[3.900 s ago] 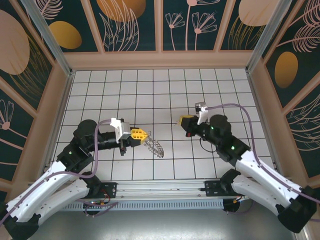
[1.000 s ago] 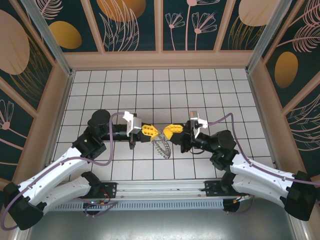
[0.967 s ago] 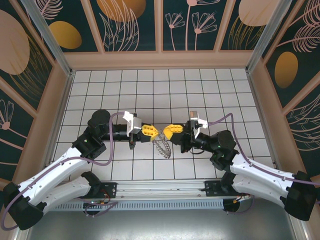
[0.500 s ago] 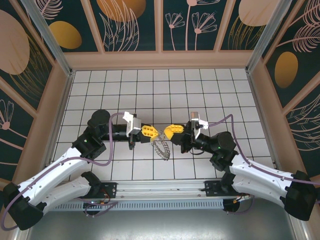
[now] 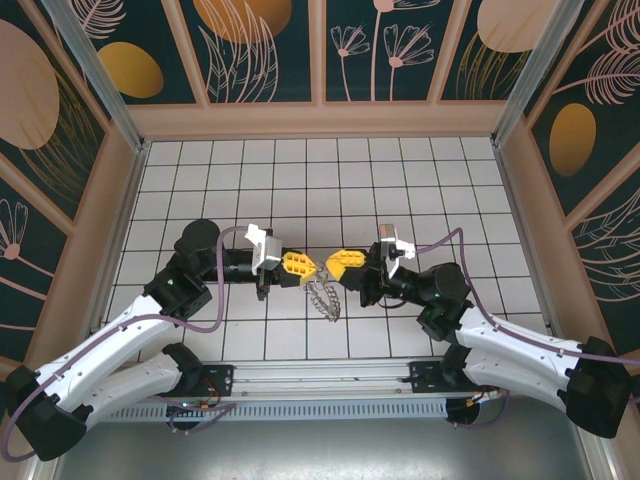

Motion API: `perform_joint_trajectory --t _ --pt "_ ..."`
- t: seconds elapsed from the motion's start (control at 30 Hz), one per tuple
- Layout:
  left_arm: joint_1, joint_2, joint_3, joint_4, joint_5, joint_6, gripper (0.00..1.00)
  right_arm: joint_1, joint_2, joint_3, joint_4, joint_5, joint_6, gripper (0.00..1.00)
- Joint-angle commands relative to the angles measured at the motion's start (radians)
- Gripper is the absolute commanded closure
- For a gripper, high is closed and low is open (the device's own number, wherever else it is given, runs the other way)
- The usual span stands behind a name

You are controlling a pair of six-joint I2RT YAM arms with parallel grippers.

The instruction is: Put the keys on the keyring

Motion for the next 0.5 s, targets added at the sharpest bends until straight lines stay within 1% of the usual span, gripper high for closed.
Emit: perform_joint_trajectory --t 0.0,0.47 --pt "0.000 -0.015 0.020 0.024 0.032 0.005 1.00 0.012 0.001 -0.007 0.071 -0.024 0.007 1.00" --pt "0.000 -0.008 0.025 0.026 0.048 -0.003 1.00 0.012 0.015 -0.006 0.080 -0.040 0.005 1.00"
